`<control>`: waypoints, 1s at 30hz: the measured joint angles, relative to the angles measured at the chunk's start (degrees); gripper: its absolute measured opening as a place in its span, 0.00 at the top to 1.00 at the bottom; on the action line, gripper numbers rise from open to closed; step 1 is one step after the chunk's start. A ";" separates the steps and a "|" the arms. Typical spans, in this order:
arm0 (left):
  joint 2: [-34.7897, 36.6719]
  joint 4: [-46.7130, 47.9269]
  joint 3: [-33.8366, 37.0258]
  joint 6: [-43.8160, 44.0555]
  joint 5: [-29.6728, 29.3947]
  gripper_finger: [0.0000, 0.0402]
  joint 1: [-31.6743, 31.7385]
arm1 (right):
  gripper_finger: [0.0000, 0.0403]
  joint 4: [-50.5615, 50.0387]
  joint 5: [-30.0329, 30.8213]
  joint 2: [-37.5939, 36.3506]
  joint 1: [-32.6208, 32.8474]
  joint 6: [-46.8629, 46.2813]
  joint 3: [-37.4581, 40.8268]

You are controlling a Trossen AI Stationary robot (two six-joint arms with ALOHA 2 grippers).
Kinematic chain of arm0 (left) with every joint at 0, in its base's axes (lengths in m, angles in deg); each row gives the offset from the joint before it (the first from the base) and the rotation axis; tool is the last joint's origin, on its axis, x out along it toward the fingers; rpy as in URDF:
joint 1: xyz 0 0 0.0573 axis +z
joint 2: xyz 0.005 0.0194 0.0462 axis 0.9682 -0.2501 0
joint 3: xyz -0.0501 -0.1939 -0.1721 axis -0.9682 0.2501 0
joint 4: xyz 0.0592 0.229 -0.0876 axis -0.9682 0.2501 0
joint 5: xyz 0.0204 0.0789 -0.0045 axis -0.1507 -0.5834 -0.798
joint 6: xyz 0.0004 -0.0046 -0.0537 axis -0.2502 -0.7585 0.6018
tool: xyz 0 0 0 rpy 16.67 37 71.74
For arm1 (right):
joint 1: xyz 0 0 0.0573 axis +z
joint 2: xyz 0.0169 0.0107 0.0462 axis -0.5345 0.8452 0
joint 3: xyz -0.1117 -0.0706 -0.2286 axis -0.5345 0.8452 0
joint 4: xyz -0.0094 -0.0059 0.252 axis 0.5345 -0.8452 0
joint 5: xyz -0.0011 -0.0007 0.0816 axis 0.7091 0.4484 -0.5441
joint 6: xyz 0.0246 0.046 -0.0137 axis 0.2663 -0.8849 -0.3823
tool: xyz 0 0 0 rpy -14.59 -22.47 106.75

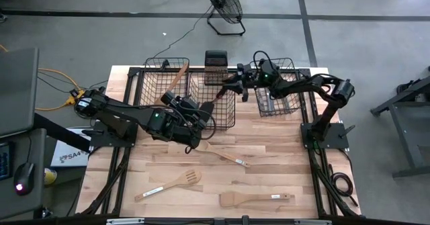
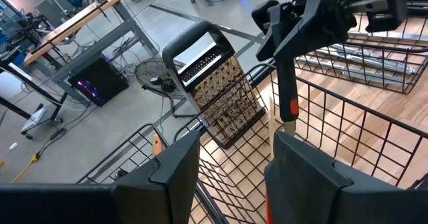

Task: Pick & Place Kitchen Items
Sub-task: Put the black silicone spatula into the middle wire basket, then put the light brown wooden spatula into the left wire basket

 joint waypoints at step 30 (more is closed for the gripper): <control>0.00 -0.62 0.00 1.29 -0.05 0.54 0.02 | 0.66 -2.49 24.29 -0.02 -1.87 -5.97 -1.67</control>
